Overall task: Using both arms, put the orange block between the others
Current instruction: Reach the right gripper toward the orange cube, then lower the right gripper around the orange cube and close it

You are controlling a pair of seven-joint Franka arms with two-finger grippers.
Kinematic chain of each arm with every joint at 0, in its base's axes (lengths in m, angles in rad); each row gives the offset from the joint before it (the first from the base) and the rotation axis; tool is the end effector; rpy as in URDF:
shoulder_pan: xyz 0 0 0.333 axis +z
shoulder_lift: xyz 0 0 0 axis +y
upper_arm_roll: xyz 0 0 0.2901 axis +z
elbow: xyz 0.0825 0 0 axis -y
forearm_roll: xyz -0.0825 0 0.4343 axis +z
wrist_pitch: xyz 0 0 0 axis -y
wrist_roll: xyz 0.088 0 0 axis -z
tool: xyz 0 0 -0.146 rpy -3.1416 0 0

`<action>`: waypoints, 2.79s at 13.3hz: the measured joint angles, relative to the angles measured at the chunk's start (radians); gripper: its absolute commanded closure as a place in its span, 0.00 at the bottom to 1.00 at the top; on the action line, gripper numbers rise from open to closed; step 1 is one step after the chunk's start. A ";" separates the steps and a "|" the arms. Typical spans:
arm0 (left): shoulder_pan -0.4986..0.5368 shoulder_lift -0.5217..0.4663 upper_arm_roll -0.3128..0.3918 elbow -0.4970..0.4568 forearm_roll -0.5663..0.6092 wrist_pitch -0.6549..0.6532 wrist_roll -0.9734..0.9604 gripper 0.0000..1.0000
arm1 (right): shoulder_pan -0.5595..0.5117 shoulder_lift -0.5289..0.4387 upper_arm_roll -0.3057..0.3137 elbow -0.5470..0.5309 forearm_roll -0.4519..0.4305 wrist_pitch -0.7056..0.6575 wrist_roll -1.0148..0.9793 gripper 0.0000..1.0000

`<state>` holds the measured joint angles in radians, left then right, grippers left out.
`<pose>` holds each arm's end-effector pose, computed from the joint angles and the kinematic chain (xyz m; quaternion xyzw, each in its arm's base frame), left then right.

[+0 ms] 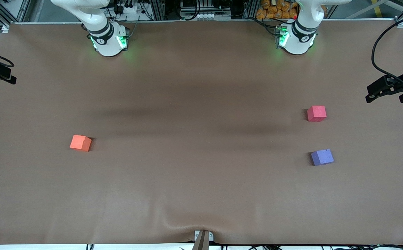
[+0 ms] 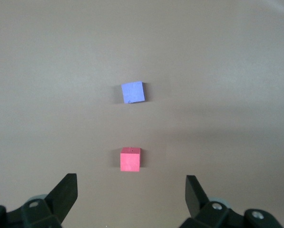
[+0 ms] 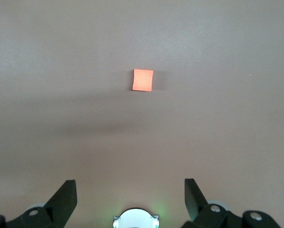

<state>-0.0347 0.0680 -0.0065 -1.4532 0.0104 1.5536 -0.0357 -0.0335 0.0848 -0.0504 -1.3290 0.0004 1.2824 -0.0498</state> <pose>0.6239 -0.0241 0.5777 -0.9999 0.0026 -0.0164 0.0043 0.5890 -0.0482 0.6082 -0.9977 0.0170 0.0656 0.0024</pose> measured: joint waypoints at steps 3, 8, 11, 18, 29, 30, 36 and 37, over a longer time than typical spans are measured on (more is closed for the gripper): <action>0.000 0.000 0.000 0.000 0.000 -0.008 -0.001 0.00 | 0.000 -0.004 -0.002 0.005 -0.002 -0.002 0.000 0.00; -0.014 0.003 -0.015 -0.001 0.000 -0.016 -0.002 0.00 | 0.000 -0.025 -0.004 0.009 -0.002 -0.016 0.000 0.00; -0.020 0.016 -0.019 -0.003 0.000 -0.018 -0.005 0.00 | 0.000 -0.021 -0.004 0.007 -0.003 -0.016 0.000 0.00; -0.008 0.020 -0.018 -0.005 0.000 -0.021 -0.005 0.00 | 0.000 0.078 -0.003 0.001 -0.005 0.041 0.000 0.00; -0.005 0.020 -0.016 -0.004 0.000 -0.021 -0.005 0.00 | -0.057 0.495 -0.011 -0.016 -0.009 0.287 0.000 0.00; -0.005 0.020 -0.016 -0.004 0.000 -0.021 -0.005 0.00 | -0.058 0.518 -0.010 -0.015 -0.009 0.293 0.000 0.00; -0.005 0.021 -0.017 -0.004 0.000 -0.021 -0.005 0.00 | -0.012 0.604 0.004 -0.030 -0.009 0.379 -0.009 0.00; -0.005 0.021 -0.017 -0.004 0.000 -0.021 -0.005 0.00 | -0.013 0.612 0.004 -0.041 -0.009 0.400 -0.027 0.00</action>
<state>-0.0397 0.0886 -0.0233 -1.4572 0.0104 1.5328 -0.0410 -0.0461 0.6965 -0.0466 -1.3699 -0.0082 1.6824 -0.0771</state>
